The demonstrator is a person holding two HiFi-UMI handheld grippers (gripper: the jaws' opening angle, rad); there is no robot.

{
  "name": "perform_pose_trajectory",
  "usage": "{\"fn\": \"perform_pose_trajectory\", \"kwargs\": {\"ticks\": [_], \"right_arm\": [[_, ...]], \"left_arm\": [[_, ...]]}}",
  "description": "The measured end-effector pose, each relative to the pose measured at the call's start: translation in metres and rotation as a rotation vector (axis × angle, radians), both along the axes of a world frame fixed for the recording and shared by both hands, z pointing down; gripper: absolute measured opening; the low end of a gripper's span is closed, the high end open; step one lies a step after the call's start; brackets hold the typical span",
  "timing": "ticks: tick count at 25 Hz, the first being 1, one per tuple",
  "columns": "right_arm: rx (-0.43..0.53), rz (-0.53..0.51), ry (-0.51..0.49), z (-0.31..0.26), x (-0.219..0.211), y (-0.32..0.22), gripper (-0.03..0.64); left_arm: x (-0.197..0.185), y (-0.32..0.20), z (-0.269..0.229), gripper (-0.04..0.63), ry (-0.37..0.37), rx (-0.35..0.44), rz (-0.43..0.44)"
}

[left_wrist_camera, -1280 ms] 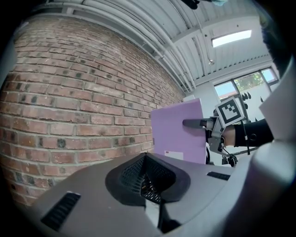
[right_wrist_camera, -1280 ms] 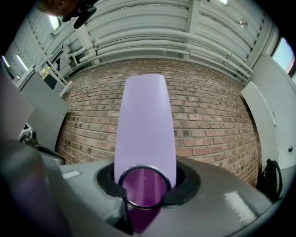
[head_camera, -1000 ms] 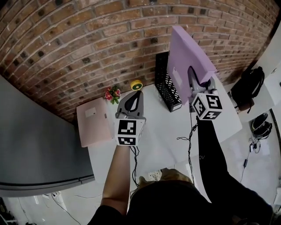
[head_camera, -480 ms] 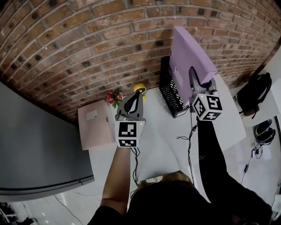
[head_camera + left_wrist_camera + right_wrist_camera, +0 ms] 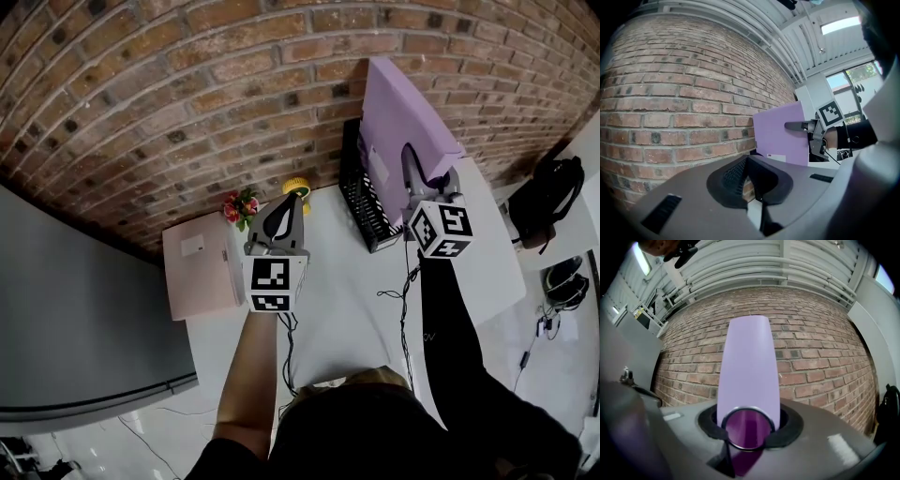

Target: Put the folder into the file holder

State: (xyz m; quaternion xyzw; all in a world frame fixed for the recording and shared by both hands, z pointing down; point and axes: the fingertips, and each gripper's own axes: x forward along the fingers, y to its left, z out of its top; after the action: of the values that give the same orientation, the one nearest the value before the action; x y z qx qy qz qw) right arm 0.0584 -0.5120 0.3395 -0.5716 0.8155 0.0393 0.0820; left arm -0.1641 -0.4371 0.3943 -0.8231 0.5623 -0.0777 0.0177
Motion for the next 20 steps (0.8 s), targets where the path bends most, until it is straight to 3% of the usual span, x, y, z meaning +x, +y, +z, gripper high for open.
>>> {"fn": "perform_pose_trajectory", "kwargs": {"ticks": [20], "right_arm": [[-0.042,-0.001,-0.008,0.041,0.003,-0.007,0.133]], "left_arm": [[0.003,-0.017,0.015,0.009,-0.006,-0.036,0.001]]}}
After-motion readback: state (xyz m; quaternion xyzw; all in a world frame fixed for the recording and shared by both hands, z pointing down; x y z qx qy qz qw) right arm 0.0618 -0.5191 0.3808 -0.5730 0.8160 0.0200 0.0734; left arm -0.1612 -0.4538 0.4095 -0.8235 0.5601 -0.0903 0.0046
